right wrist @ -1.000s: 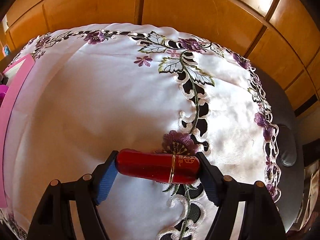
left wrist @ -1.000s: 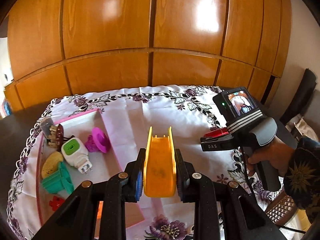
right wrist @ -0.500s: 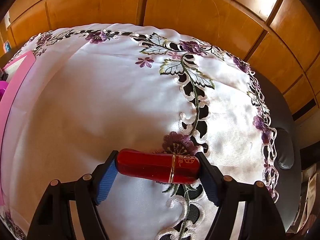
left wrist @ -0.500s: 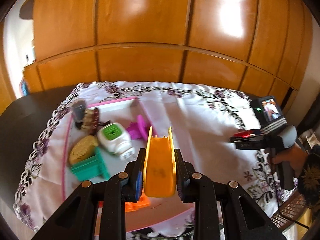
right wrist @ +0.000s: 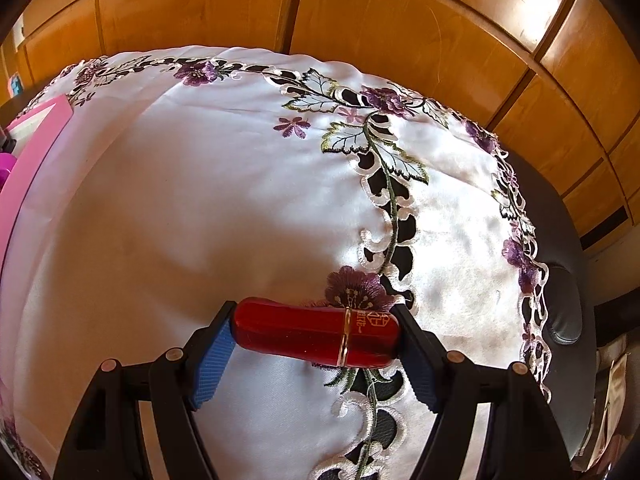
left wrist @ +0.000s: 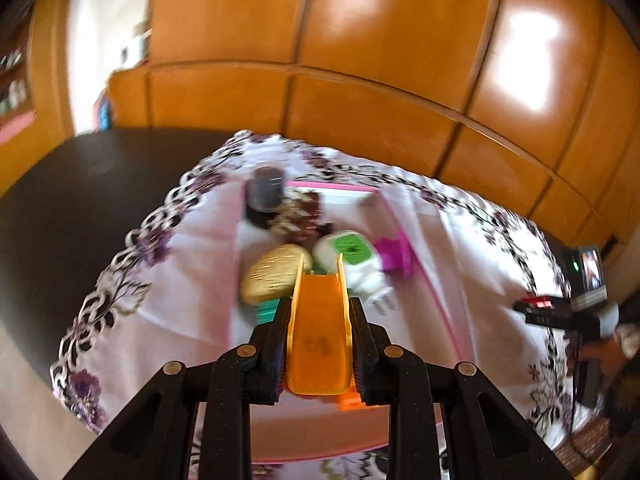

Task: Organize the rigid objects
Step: 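Lower the orange clip into the tray and open the left tool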

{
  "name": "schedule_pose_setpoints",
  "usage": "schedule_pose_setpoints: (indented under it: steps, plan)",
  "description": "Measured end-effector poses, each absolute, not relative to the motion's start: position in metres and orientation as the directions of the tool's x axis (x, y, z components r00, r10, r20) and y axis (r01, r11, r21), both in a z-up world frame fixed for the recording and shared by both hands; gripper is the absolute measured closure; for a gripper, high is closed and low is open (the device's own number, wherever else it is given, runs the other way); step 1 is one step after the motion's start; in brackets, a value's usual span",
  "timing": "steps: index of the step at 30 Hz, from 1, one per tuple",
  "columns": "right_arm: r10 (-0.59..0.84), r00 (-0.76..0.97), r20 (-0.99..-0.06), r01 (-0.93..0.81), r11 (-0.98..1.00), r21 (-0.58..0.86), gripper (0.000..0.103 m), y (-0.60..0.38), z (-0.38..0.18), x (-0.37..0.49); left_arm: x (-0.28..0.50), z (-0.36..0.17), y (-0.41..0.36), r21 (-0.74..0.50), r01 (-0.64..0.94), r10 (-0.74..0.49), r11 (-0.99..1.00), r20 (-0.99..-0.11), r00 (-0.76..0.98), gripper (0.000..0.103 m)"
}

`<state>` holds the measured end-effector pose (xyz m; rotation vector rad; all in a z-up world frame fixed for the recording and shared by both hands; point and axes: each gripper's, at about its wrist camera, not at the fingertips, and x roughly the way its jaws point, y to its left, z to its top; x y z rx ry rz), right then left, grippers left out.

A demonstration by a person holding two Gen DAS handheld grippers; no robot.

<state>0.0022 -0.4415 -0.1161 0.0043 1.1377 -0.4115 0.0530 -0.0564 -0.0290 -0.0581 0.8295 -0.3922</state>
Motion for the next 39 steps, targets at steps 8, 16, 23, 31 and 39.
schedule_pose_setpoints:
  steps: [8, 16, 23, 31, 39]
  plan:
    - [-0.329, 0.356, -0.875, 0.31, 0.924, -0.222, 0.027, -0.44, -0.116, 0.003, 0.066, -0.042, -0.06, -0.289, 0.323, -0.425, 0.901, -0.734, 0.53, 0.077]
    - [-0.339, 0.356, -0.871, 0.301, 0.924, -0.237, 0.027, -0.439, -0.116, 0.004, 0.076, -0.06, -0.114, -0.252, 0.432, -0.449, 0.866, -0.771, 0.452, 0.076]
    - [-0.343, 0.357, -0.869, 0.291, 0.925, -0.246, 0.027, -0.439, -0.116, 0.005, 0.076, -0.075, -0.117, -0.216, 0.421, -0.408, 0.881, -0.797, 0.445, 0.072]
    - [-0.347, 0.358, -0.867, 0.29, 0.924, -0.249, 0.027, -0.438, -0.116, 0.005, 0.065, -0.059, -0.106, -0.211, 0.419, -0.417, 0.883, -0.763, 0.494, 0.059]
    - [-0.351, 0.36, -0.864, 0.291, 0.922, -0.253, 0.027, -0.438, -0.116, 0.005, 0.06, -0.05, -0.086, -0.192, 0.378, -0.383, 0.905, -0.755, 0.532, 0.059]
